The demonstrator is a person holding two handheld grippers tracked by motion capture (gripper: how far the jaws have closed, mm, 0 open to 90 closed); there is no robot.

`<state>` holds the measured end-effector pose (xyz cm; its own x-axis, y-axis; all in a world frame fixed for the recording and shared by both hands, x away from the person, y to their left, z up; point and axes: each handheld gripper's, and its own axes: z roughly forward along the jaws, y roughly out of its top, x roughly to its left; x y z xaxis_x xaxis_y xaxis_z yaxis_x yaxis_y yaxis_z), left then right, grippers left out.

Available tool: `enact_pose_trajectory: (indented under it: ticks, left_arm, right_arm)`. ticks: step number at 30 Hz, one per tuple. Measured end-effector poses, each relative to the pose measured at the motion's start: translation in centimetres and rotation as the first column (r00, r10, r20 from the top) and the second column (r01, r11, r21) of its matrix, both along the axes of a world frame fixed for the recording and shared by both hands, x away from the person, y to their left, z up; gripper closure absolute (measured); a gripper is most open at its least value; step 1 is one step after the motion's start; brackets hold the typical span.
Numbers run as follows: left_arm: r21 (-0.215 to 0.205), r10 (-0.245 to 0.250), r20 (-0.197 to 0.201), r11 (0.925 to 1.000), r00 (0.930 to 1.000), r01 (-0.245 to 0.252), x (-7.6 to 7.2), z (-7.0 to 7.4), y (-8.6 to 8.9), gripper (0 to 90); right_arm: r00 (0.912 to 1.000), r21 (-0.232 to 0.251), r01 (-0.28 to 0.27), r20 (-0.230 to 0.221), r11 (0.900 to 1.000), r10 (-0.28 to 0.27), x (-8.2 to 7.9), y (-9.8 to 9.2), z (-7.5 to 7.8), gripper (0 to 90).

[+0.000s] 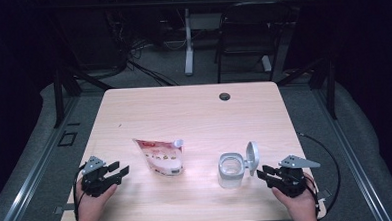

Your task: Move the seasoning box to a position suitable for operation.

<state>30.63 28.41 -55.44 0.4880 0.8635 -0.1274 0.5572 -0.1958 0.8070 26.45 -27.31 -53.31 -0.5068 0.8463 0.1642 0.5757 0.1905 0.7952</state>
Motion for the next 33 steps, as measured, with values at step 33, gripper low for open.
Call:
enact_pose_trajectory:
  ticks: [33]
  left_arm:
    - [0.002,0.005,-0.006,1.0000,1.0000,-0.005,-0.2,-0.1,0.2,52.1]
  right_arm:
    - [0.9991,-0.064,-0.023,0.034,0.998,0.025,1.3,2.3,-0.8,80.7]
